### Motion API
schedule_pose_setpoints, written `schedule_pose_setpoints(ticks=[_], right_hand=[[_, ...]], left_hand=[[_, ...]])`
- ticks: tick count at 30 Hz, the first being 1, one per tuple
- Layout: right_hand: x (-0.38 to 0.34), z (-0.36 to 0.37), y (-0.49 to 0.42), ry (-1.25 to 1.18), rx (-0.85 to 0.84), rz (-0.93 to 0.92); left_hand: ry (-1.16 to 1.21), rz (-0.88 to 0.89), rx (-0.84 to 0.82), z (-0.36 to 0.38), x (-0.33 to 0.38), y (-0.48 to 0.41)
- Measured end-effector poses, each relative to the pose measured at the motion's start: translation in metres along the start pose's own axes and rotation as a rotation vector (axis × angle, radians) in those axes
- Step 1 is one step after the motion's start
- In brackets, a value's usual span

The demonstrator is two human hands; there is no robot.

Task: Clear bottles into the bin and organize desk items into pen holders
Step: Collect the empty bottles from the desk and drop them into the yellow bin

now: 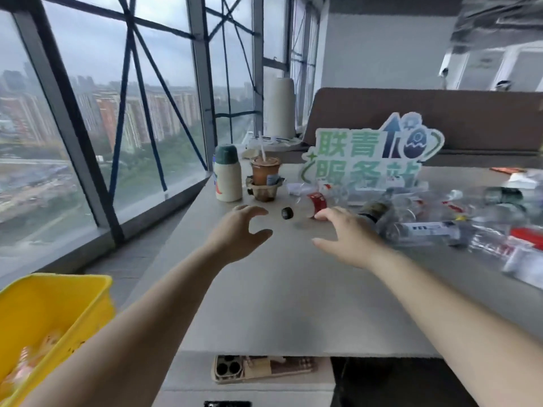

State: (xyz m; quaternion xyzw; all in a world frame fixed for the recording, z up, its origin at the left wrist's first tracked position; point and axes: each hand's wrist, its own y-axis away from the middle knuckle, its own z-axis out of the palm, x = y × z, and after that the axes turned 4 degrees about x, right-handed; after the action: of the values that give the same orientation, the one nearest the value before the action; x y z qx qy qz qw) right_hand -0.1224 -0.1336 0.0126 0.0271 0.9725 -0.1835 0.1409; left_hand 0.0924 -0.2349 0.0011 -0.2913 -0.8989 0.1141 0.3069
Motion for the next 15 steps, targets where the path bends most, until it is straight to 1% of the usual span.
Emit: schedule_pose_setpoints(ticks=[3,5,7,9,11,13,15], right_hand=[[0.045,-0.009,0.004,0.051,-0.074,0.064],[0.066,-0.01,0.002,0.082,-0.105,0.091],[0.082,-0.008,-0.003,0.105,-0.129,0.09],[0.091,-0.004,-0.008,0.135,-0.141,0.036],[0.098,0.003,-0.011,0.176,-0.107,-0.059],[0.103,0.011,-0.014,0.202,-0.058,-0.166],[0.106,0.018,-0.018,0.214,-0.018,-0.244]], left_hand=[[-0.061,0.015,0.005,0.03,0.015,-0.032],[-0.107,-0.046,0.025,0.044,0.021,-0.052],[-0.148,-0.078,0.004,0.059,0.022,-0.068],[-0.198,-0.061,-0.041,0.076,0.019,-0.08],[-0.244,-0.048,-0.08,0.091,0.013,-0.088],[-0.213,-0.062,-0.096,0.102,0.008,-0.092],[-0.159,-0.086,-0.064,0.111,0.007,-0.097]])
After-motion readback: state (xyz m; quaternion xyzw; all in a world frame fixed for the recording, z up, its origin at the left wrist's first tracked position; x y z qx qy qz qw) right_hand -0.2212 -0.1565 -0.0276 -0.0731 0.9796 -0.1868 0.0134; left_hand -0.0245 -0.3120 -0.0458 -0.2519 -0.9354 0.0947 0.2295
